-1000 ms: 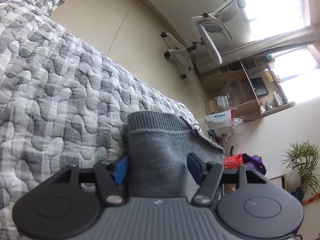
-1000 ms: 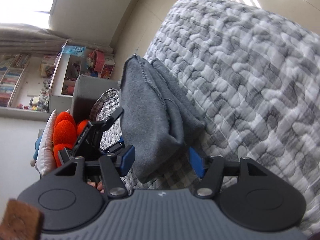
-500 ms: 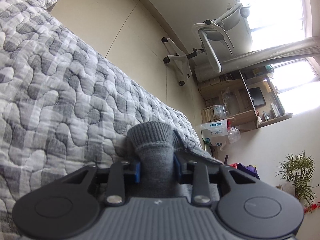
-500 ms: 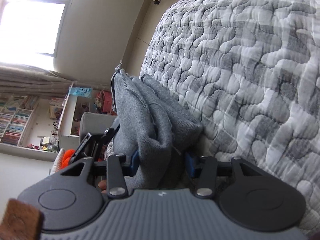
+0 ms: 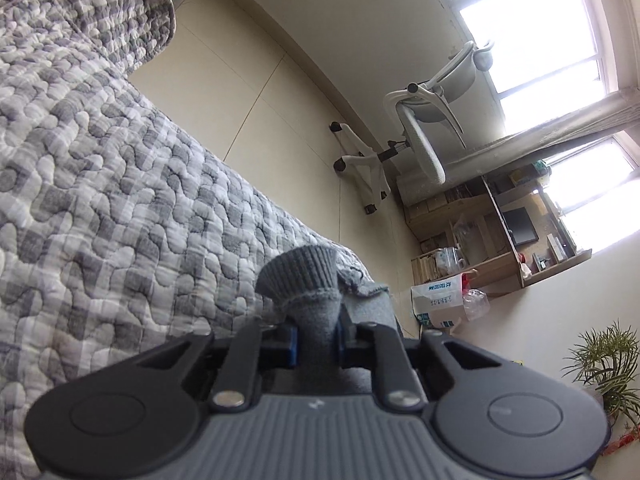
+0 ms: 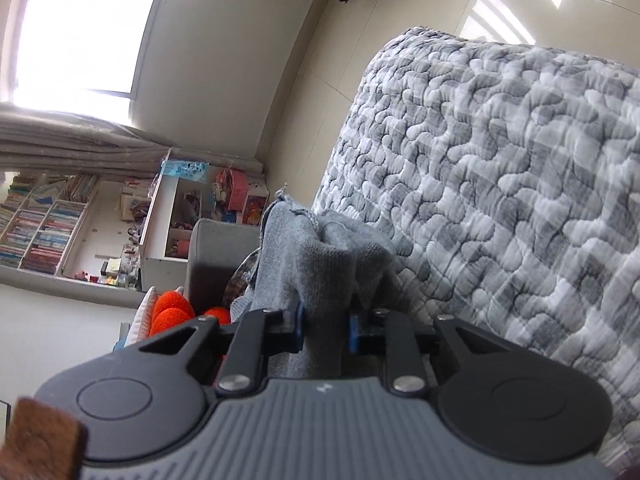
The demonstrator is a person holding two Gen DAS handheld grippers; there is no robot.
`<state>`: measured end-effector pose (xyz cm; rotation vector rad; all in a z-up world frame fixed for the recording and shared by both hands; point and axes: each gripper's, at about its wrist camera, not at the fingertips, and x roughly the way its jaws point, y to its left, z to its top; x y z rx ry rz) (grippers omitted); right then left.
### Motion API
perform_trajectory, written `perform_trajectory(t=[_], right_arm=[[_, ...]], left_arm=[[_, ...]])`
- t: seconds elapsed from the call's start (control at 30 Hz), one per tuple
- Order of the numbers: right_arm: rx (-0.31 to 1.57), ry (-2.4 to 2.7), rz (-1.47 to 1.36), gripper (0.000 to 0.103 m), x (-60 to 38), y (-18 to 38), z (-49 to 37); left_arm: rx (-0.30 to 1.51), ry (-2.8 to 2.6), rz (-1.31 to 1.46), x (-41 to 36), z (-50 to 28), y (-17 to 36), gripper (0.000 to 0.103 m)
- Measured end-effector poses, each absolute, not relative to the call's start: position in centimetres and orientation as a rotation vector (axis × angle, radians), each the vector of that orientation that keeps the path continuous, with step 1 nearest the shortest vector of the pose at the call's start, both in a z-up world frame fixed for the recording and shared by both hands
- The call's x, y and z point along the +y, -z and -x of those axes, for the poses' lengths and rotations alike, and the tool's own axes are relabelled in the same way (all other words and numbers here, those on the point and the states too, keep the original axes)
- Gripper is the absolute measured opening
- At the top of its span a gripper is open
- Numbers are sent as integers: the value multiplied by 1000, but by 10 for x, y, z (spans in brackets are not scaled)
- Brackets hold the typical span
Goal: Fold clothes
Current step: 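Open both grippers and move them back from the folded sweater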
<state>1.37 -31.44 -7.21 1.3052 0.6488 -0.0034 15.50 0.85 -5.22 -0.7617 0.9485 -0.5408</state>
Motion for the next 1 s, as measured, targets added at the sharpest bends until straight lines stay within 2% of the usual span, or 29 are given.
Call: perform_trajectory(t=[0.33,0.43,0.53,0.57,0.6,0.67,0.9,1.0], right_arm=[[833,-75,-1189,24,-309,63,-22],[889,-61,-1177,27,-304,73,-21],[935,-34,-1168,30,-302,82,-19],[931,-36,-1172,35,-303,83,-18],[928,-36,-1165,45,-304,81,-17],[915,-29,-1126,50,-306,74,-14],[801,30,-841,50,-290,39,-2],[765,36,-697,42,-268,27,-1]], left_arm=[[970,467,720,41,-96,51,16],[1021,456,648,44,-95,66,18],[1026,457,548,48,-96,69,25],[1009,457,508,49,-97,64,28],[982,454,465,51,-98,57,29],[921,454,404,53,-100,43,31],[767,620,259,26,-112,2,31],[743,714,184,-1,-112,0,30]])
